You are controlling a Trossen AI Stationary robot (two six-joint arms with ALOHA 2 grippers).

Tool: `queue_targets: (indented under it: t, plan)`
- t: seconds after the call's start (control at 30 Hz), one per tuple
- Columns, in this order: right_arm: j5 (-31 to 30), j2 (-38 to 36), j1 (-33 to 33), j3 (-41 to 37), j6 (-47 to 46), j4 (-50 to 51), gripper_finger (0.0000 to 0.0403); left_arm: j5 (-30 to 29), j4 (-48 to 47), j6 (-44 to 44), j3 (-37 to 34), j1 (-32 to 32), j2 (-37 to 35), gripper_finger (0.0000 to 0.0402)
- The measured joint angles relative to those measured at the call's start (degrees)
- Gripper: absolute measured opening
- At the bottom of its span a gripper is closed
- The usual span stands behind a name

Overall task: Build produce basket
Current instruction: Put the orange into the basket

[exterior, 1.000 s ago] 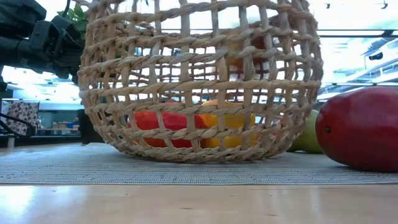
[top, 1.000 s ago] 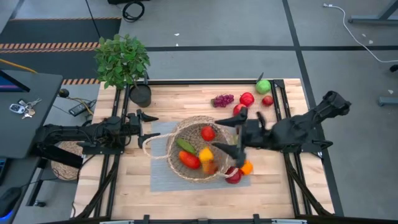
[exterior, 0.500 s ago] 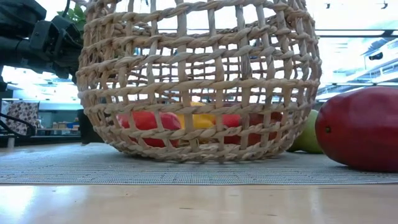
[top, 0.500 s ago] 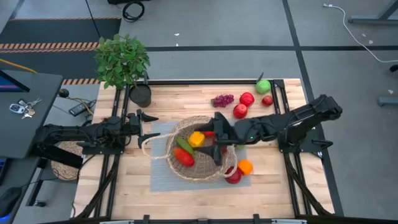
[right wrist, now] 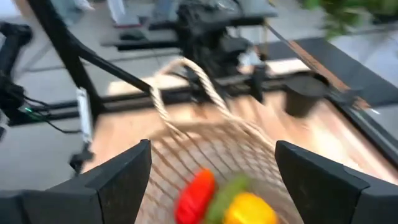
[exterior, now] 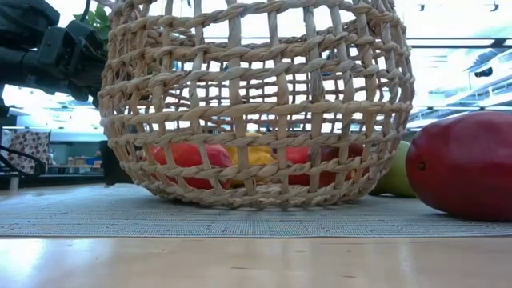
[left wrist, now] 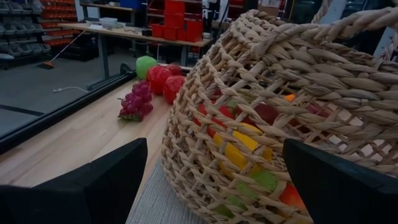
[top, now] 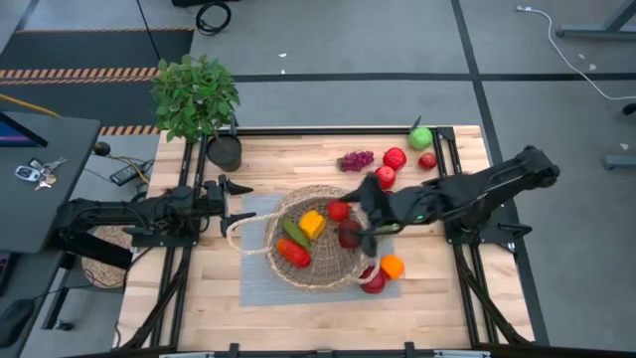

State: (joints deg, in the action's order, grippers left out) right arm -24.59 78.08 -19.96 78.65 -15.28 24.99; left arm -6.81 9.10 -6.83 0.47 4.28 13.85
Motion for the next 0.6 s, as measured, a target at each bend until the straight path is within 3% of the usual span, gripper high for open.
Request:
queue_targets:
  t: [0.13,0.3,0.43,0.6]
  plan:
    - [-6.6,-4.3,-1.7,0.1,-6.4,16.7,0.0347,0.0,0.0,0.0,0.0,0.0,0.0,0.0382]
    - [-11.8,-7.4,-6.9,-3.2,-21.8,34.8,0.0347,0.0,0.0,0.0,0.0,0.0,0.0,0.0382]
    - [-11.9,-9.8,-13.1,-11.3,-32.6,36.7,0.0347,0.0,0.0,0.0,0.0,0.0,0.0,0.0382]
    - [-11.8,-11.3,-20.6,-23.2,-42.1,30.7,0.0347,0.0,0.0,0.0,0.0,0.0,0.0,0.0382]
